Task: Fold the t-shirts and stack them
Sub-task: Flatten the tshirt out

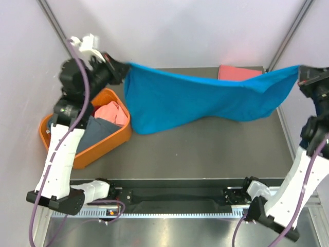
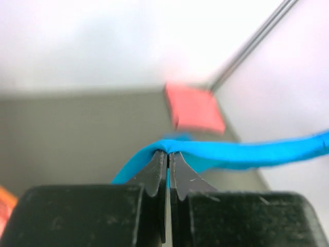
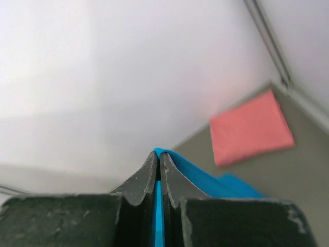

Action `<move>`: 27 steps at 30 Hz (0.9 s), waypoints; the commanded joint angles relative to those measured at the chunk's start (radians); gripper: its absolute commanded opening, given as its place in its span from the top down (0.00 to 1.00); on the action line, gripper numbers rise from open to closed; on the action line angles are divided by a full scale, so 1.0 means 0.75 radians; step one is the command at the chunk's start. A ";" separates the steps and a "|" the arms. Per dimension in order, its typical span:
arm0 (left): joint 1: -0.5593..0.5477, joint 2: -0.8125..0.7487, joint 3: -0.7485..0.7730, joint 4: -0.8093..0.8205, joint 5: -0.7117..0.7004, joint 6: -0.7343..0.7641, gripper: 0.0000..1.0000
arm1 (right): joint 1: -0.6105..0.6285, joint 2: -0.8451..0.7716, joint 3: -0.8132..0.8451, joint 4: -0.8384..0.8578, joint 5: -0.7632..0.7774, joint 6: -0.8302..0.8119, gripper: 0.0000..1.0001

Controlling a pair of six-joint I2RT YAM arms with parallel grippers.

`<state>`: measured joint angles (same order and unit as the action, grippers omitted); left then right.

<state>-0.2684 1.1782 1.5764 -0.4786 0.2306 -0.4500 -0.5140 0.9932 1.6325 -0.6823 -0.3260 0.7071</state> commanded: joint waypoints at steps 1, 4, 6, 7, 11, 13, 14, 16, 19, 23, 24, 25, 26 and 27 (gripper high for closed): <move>0.002 0.049 0.297 -0.031 -0.054 0.015 1.00 | -0.020 -0.064 0.216 -0.066 0.109 -0.016 1.00; 0.002 0.053 0.456 -0.029 -0.064 -0.011 1.00 | -0.022 -0.105 0.351 -0.105 0.158 -0.010 1.00; 0.002 0.039 0.518 0.000 -0.050 -0.046 1.00 | -0.020 -0.148 0.408 -0.119 0.222 -0.012 1.00; 0.002 0.027 0.520 0.012 -0.044 -0.061 1.00 | -0.012 -0.162 0.429 -0.127 0.266 -0.016 1.00; 0.002 -0.016 0.528 0.037 -0.011 -0.110 1.00 | 0.019 -0.228 0.539 -0.180 0.412 -0.039 1.00; 0.002 -0.023 0.530 0.031 0.016 -0.118 1.00 | 0.051 -0.232 0.566 -0.193 0.431 -0.045 1.00; 0.002 -0.025 0.528 0.025 0.028 -0.118 1.00 | 0.061 -0.222 0.576 -0.193 0.429 -0.057 1.00; 0.002 -0.010 0.524 0.002 0.038 -0.106 1.00 | 0.078 -0.199 0.576 -0.195 0.358 -0.071 1.00; 0.002 0.028 0.486 -0.006 0.046 -0.079 1.00 | 0.078 -0.118 0.572 -0.195 0.200 -0.106 1.00; 0.002 0.157 0.402 -0.018 0.032 -0.026 1.00 | 0.078 -0.026 0.372 -0.058 0.099 -0.096 1.00; 0.002 0.190 0.395 -0.020 0.032 -0.018 1.00 | 0.078 -0.007 0.331 -0.025 0.085 -0.096 1.00; 0.002 0.222 0.391 -0.023 0.032 -0.012 1.00 | 0.078 0.037 0.288 0.048 0.055 -0.092 1.00; 0.002 0.290 0.381 -0.016 0.032 -0.001 1.00 | 0.080 0.066 0.207 0.089 0.036 -0.084 1.00; 0.002 0.325 0.379 -0.008 0.030 0.003 1.00 | 0.090 0.103 0.180 0.124 0.022 -0.076 1.00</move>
<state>-0.2687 1.3201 1.8912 -0.4931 0.2539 -0.4839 -0.4644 0.9611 1.8503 -0.7017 -0.2367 0.6510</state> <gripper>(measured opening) 0.017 0.010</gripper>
